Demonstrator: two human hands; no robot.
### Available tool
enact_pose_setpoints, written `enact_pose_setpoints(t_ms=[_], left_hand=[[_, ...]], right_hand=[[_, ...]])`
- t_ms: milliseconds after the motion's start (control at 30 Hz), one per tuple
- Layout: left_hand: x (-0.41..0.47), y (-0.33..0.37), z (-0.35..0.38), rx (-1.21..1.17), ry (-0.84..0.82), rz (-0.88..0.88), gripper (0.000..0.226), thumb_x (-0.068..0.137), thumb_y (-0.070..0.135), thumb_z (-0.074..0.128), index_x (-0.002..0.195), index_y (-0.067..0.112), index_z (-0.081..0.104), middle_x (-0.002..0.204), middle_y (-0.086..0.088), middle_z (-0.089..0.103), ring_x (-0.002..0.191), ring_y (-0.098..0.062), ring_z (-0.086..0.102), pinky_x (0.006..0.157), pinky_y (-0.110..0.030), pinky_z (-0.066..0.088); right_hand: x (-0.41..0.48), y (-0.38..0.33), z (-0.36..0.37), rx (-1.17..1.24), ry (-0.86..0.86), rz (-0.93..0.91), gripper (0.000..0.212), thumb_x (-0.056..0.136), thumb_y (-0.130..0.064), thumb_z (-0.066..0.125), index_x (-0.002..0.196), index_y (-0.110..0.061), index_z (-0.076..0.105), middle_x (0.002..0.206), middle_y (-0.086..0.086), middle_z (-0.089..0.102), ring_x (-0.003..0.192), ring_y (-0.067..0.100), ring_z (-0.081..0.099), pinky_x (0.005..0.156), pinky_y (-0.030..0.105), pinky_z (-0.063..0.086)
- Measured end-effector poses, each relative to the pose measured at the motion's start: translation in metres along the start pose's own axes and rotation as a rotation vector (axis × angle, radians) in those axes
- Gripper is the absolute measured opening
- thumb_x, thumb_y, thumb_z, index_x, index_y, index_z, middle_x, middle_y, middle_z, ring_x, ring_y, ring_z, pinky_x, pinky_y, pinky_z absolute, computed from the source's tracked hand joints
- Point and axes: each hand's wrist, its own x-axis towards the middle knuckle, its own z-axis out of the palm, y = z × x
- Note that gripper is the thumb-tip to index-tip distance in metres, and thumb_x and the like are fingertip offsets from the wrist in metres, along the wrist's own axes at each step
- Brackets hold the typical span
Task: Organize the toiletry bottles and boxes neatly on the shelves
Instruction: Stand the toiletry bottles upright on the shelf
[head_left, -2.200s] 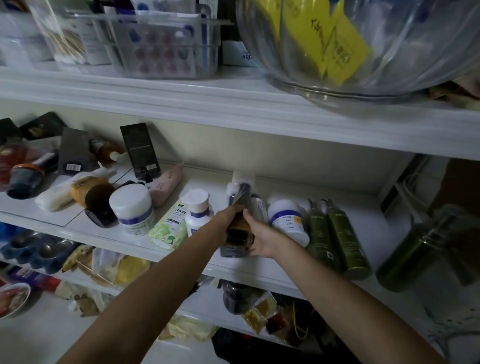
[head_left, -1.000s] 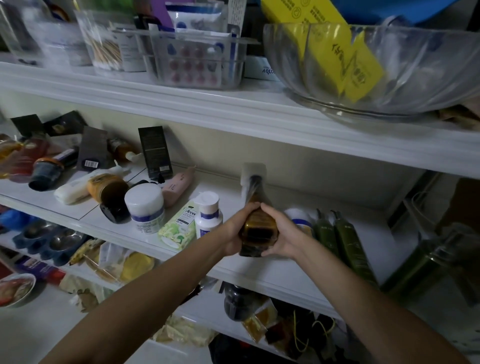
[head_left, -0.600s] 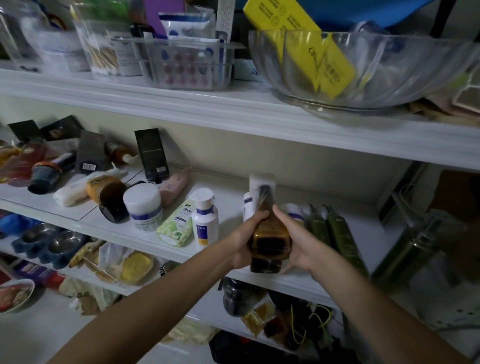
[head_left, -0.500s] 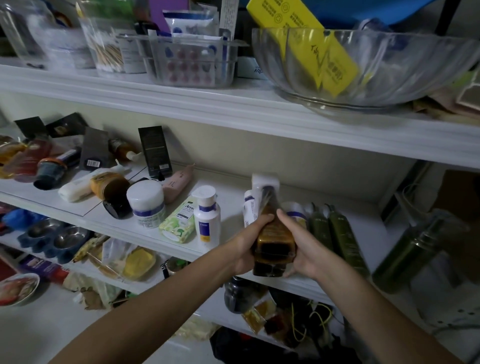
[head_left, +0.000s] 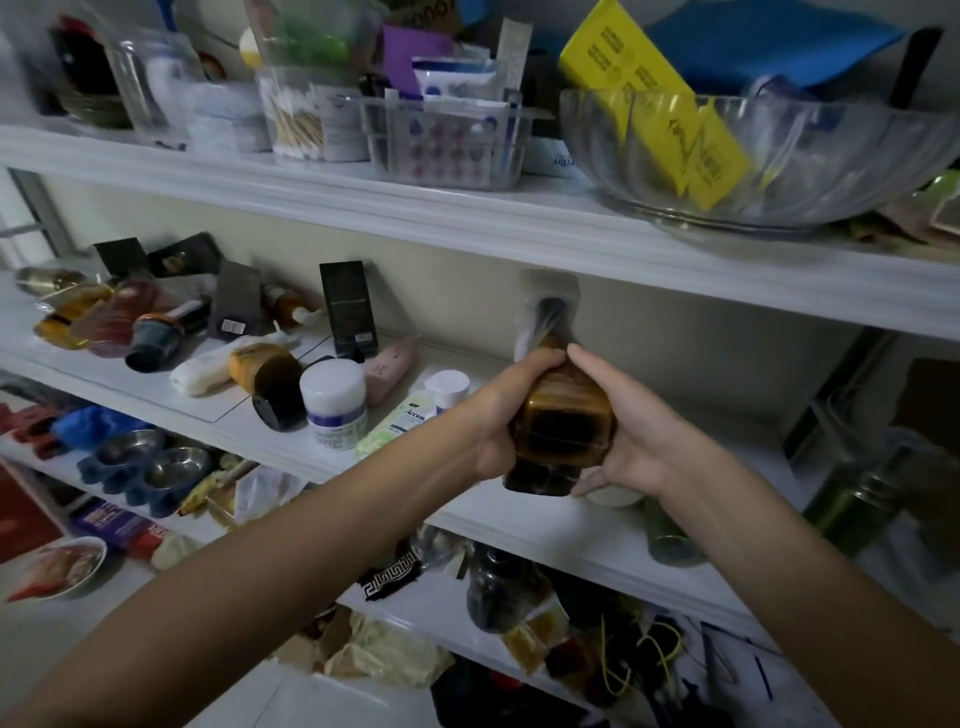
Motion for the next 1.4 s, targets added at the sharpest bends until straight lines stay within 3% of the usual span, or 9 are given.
enact_pose_setpoints(t_ms=[100,267,367,567,933,1067,1200,1300,1400], left_hand=[[-0.013,0.018,-0.011,0.004,-0.001,0.011,0.042,0.089,0.049,0.053,0.106,0.012,0.063,0.106,-0.016,0.063,0.097,-0.030,0.059,0.094,-0.039,0.046],[-0.030,0.042,-0.052,0.023,0.037,0.033,0.043,0.088,0.048,0.055,0.103,0.009,0.066,0.105,-0.018,0.067,0.099,-0.031,0.061,0.095,-0.041,0.046],[-0.038,0.058,-0.086,0.024,0.063,0.041,0.047,0.086,0.049,0.057,0.109,0.010,0.066,0.111,-0.019,0.066,0.101,-0.031,0.061,0.094,-0.041,0.047],[-0.051,0.093,-0.160,0.031,0.096,0.082,0.040,0.087,0.048,0.055,0.095,0.012,0.068,0.093,-0.015,0.070,0.090,-0.028,0.064,0.089,-0.039,0.048],[-0.043,0.114,-0.266,0.053,0.088,0.032,0.039,0.086,0.046,0.057,0.094,0.010,0.068,0.086,-0.016,0.072,0.091,-0.031,0.064,0.082,-0.040,0.050],[-0.032,0.108,-0.286,0.040,0.057,0.002,0.048,0.085,0.049,0.058,0.110,0.009,0.066,0.106,-0.019,0.069,0.102,-0.033,0.063,0.088,-0.042,0.050],[-0.020,0.091,-0.288,0.012,0.018,-0.021,0.046,0.087,0.046,0.057,0.118,0.012,0.061,0.114,-0.018,0.067,0.101,-0.030,0.065,0.080,-0.038,0.053],[-0.012,0.074,-0.283,0.000,-0.019,-0.053,0.036,0.091,0.041,0.053,0.111,0.012,0.062,0.118,-0.020,0.064,0.101,-0.029,0.064,0.085,-0.036,0.052],[-0.002,0.059,-0.280,0.004,-0.034,-0.109,0.036,0.089,0.042,0.055,0.100,0.009,0.065,0.115,-0.020,0.065,0.105,-0.031,0.062,0.092,-0.038,0.048]], right_hand=[[0.002,-0.012,0.017,-0.031,-0.027,-0.016,0.058,0.075,-0.068,0.055,0.112,-0.026,0.064,0.109,0.011,0.069,0.105,0.032,0.061,0.096,0.058,0.039],[0.012,-0.024,0.062,-0.049,-0.085,-0.042,0.059,0.076,-0.069,0.053,0.111,-0.024,0.063,0.109,0.012,0.068,0.103,0.032,0.061,0.082,0.049,0.047],[0.028,-0.029,0.098,-0.061,-0.106,-0.050,0.065,0.072,-0.072,0.055,0.115,-0.025,0.062,0.111,0.012,0.067,0.106,0.033,0.060,0.094,0.059,0.041],[0.062,-0.046,0.174,-0.074,-0.129,-0.087,0.064,0.073,-0.072,0.054,0.119,-0.027,0.059,0.118,0.012,0.064,0.112,0.034,0.056,0.101,0.067,0.029],[0.117,-0.037,0.269,-0.069,-0.079,-0.052,0.070,0.069,-0.071,0.060,0.120,-0.025,0.054,0.115,0.013,0.062,0.108,0.033,0.056,0.097,0.061,0.039],[0.129,-0.030,0.279,-0.111,-0.052,-0.035,0.080,0.056,-0.077,0.063,0.118,-0.028,0.056,0.115,0.011,0.064,0.107,0.032,0.058,0.096,0.060,0.041],[0.133,-0.008,0.268,-0.097,-0.012,-0.009,0.089,0.048,-0.079,0.067,0.121,-0.029,0.055,0.115,0.009,0.065,0.106,0.028,0.061,0.093,0.056,0.047],[0.131,0.013,0.255,-0.099,0.033,0.007,0.108,0.032,-0.083,0.068,0.124,-0.029,0.051,0.117,0.008,0.063,0.108,0.026,0.060,0.094,0.051,0.048],[0.133,0.028,0.248,-0.079,0.082,0.038,0.109,0.035,-0.082,0.065,0.127,-0.027,0.048,0.117,0.008,0.062,0.107,0.025,0.060,0.092,0.047,0.050]])
